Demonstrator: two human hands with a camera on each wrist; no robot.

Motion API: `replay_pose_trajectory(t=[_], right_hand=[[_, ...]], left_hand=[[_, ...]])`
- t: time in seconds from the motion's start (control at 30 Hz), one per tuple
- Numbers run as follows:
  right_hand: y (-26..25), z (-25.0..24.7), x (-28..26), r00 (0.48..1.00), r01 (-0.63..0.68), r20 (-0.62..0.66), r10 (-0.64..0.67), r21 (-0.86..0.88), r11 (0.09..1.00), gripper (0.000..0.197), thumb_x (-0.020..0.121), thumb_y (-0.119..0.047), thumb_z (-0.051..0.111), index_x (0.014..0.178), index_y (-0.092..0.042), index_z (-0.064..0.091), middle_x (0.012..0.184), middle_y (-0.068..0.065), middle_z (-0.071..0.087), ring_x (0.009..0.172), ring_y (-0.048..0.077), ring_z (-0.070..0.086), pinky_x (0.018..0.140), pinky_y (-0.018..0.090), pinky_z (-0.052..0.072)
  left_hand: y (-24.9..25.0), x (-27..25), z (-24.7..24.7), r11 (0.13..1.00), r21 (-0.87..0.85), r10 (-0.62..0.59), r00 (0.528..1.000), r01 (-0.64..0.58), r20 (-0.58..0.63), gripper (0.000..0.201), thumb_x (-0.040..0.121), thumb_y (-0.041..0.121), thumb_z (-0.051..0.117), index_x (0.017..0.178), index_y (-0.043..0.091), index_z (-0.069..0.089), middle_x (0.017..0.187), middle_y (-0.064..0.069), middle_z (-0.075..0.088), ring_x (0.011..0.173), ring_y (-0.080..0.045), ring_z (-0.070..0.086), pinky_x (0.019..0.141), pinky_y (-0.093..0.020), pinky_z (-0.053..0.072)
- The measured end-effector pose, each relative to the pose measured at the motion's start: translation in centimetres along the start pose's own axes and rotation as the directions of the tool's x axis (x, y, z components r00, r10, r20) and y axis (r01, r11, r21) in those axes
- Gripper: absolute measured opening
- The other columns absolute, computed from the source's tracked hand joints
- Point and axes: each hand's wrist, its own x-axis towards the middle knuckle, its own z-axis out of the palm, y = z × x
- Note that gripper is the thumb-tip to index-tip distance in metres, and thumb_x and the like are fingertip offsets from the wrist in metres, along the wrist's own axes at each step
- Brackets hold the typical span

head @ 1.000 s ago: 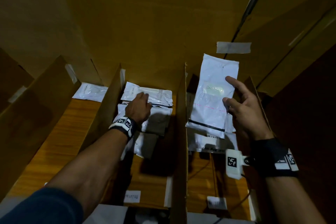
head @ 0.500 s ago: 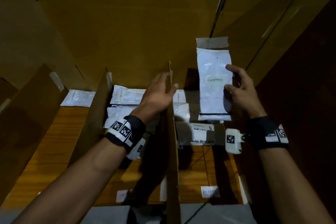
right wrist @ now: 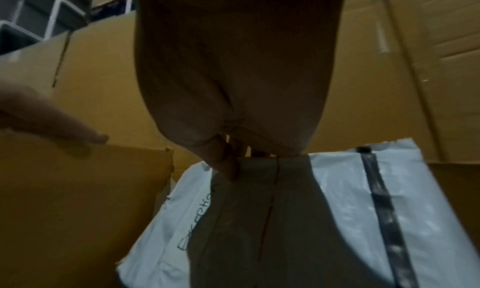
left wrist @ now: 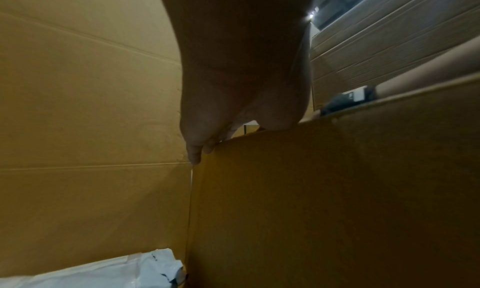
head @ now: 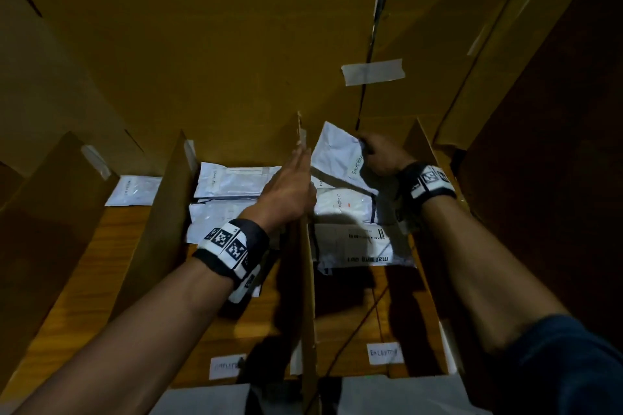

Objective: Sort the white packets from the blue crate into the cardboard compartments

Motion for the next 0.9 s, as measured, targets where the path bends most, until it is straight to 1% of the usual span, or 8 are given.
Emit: replay_pose_trajectory(t=[0.1, 0.23, 0.3, 0.4, 0.5, 0.63, 0.8, 0.9], right_hand=[[1.1, 1.1, 3.9, 0.998, 0.011, 0.056, 0.0, -0.188, 0.982, 0.036, 0.09, 0.013, 0.056, 0.116, -0.01, 0.065, 0.117, 0.012, 0.067, 0.112, 0.035, 0.063, 0.094, 0.044, 0.05], [1.4, 2.4, 7.0, 0.993, 0.009, 0.11, 0.032, -0.352, 0.936, 0.031, 0.086, 0.015, 0.057, 0.096, -0.014, 0.052, 0.092, 0.004, 0.055, 0.097, 0.032, 0.054, 0.095, 0.053, 0.043], [2.0, 3.2, 8.3, 0.983, 0.046, 0.179, 0.032, -0.416, 0.908, 0.037, 0.09, 0.011, 0.059, 0.114, -0.017, 0.058, 0.116, 0.012, 0.065, 0.115, 0.038, 0.058, 0.108, 0.06, 0.04], [3.0, 4.2, 9.7, 0.966, 0.045, 0.247, 0.077, -0.453, 0.89, 0.061, 0.093, 0.004, 0.06, 0.149, -0.019, 0.054, 0.148, 0.014, 0.058, 0.138, 0.041, 0.051, 0.117, 0.065, 0.035], [4.8, 4.8, 10.1, 0.981, 0.038, 0.189, 0.047, -0.423, 0.905, 0.045, 0.102, -0.011, 0.058, 0.144, -0.025, 0.061, 0.147, 0.013, 0.057, 0.138, 0.039, 0.051, 0.116, 0.064, 0.034], [6.6, 5.6, 9.0, 1.0, 0.011, 0.006, -0.01, -0.381, 0.925, 0.035, 0.101, -0.007, 0.06, 0.133, -0.019, 0.067, 0.136, 0.015, 0.062, 0.124, 0.039, 0.061, 0.102, 0.053, 0.053], [9.0, 9.0, 7.4, 0.951, 0.023, 0.282, 0.129, -0.478, 0.878, 0.061, 0.106, -0.045, 0.054, 0.159, -0.02, 0.038, 0.167, 0.014, 0.036, 0.147, 0.04, 0.041, 0.117, 0.057, 0.04], [10.3, 9.9, 6.8, 0.965, -0.02, 0.227, 0.134, -0.441, 0.897, 0.067, 0.107, -0.048, 0.052, 0.164, -0.02, 0.03, 0.171, 0.01, 0.028, 0.152, 0.039, 0.035, 0.119, 0.06, 0.035]], left_hand=[[-0.3, 0.1, 0.1, 1.0, -0.018, 0.002, 1.0, -0.002, -0.005, 0.082, 0.103, 0.012, 0.048, 0.17, 0.02, 0.0, 0.178, 0.0, -0.01, 0.164, -0.02, 0.001, 0.131, -0.038, 0.015], [-1.6, 0.6, 0.5, 0.999, 0.009, 0.034, 0.999, -0.034, -0.008, 0.087, 0.098, 0.01, 0.045, 0.169, 0.018, -0.005, 0.178, -0.002, -0.01, 0.164, -0.022, 0.001, 0.132, -0.044, 0.018], [-2.1, 0.8, 0.6, 0.999, 0.023, 0.042, 0.999, -0.042, -0.005, 0.09, 0.096, 0.008, 0.046, 0.169, 0.018, -0.006, 0.178, -0.002, -0.01, 0.164, -0.022, 0.001, 0.13, -0.047, 0.023], [-2.2, 0.8, 0.6, 0.999, 0.033, 0.043, 0.999, -0.043, -0.001, 0.091, 0.097, 0.004, 0.05, 0.169, 0.016, -0.005, 0.178, -0.003, -0.01, 0.164, -0.024, 0.004, 0.129, -0.047, 0.026], [-1.9, 0.6, 0.3, 0.998, 0.028, 0.054, 0.999, -0.054, -0.006, 0.088, 0.101, 0.006, 0.05, 0.169, 0.016, -0.004, 0.178, -0.004, -0.009, 0.164, -0.026, 0.008, 0.128, -0.046, 0.028], [-1.8, 0.2, 0.0, 1.0, 0.01, 0.022, 1.0, -0.022, -0.012, 0.084, 0.104, 0.01, 0.053, 0.17, 0.017, 0.001, 0.178, 0.0, -0.008, 0.164, -0.023, 0.006, 0.13, -0.044, 0.024], [-1.5, 0.1, -0.3, 1.0, -0.008, 0.0, 1.0, 0.001, 0.014, 0.09, 0.099, 0.004, 0.053, 0.17, 0.021, 0.0, 0.177, 0.004, -0.011, 0.164, -0.022, 0.008, 0.128, -0.046, 0.027], [-1.3, 0.0, -0.4, 0.999, -0.022, -0.023, 1.0, 0.024, 0.013, 0.082, 0.103, 0.007, 0.047, 0.17, 0.024, 0.003, 0.178, 0.005, -0.009, 0.163, -0.023, 0.011, 0.128, -0.047, 0.027]])
